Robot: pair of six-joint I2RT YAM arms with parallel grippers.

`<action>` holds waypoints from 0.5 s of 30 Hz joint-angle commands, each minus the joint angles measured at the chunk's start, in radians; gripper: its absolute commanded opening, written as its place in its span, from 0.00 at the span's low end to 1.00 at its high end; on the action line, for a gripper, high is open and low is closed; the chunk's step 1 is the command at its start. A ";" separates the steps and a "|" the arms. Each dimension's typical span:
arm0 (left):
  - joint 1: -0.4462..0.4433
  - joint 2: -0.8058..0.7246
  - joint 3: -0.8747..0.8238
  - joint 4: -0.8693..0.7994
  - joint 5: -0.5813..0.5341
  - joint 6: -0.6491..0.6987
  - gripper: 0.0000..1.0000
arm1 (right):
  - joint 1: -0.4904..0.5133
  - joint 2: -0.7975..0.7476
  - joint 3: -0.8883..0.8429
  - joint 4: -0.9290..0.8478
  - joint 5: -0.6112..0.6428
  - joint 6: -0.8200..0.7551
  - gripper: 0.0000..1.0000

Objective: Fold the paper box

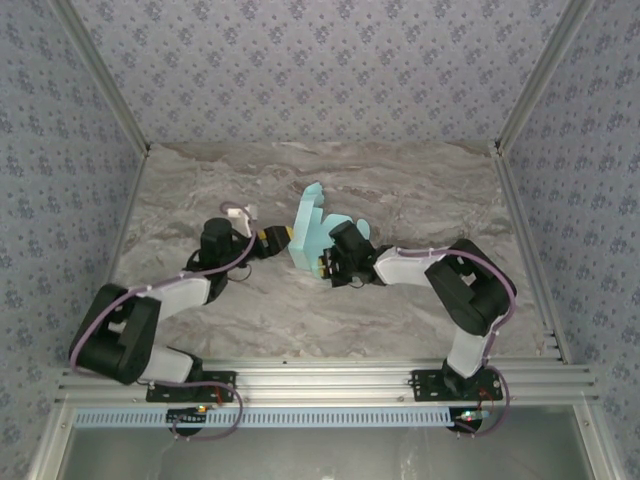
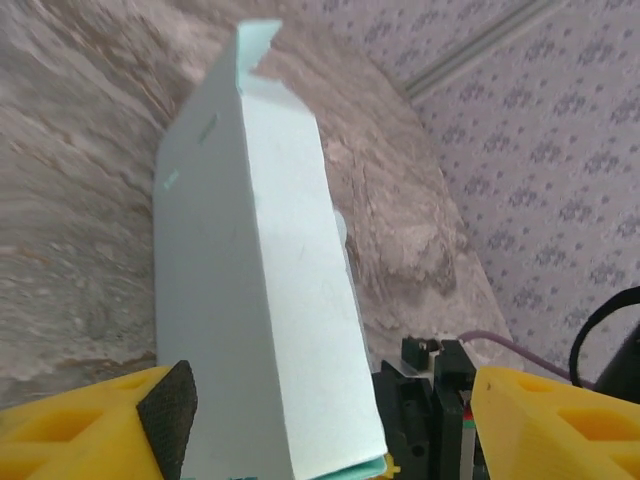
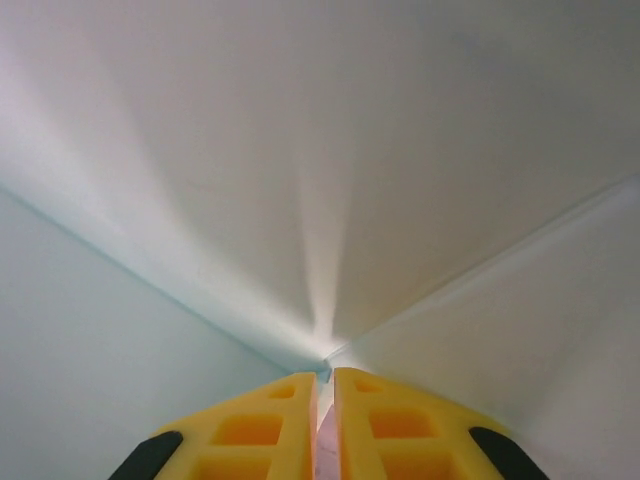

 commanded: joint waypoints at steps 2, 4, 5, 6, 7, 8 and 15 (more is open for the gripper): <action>0.059 -0.116 -0.014 -0.122 -0.028 0.063 0.77 | -0.024 -0.084 0.038 -0.255 0.037 -0.013 0.32; 0.075 -0.154 -0.011 -0.184 -0.036 0.098 0.77 | -0.019 -0.119 0.031 -0.280 0.033 -0.012 0.41; 0.080 -0.169 -0.007 -0.219 -0.040 0.122 0.77 | -0.013 -0.130 0.031 -0.283 0.015 0.008 0.44; 0.082 -0.177 -0.005 -0.244 -0.042 0.143 0.78 | -0.007 -0.135 0.030 -0.264 -0.006 0.023 0.48; 0.081 -0.179 -0.001 -0.261 -0.038 0.158 0.78 | -0.001 -0.134 0.030 -0.237 -0.026 0.041 0.51; 0.082 -0.177 0.006 -0.279 -0.033 0.175 0.78 | 0.003 -0.130 0.032 -0.210 -0.050 0.071 0.53; 0.070 -0.045 0.107 -0.348 0.034 0.231 0.76 | 0.031 -0.041 0.063 0.010 -0.096 0.262 0.63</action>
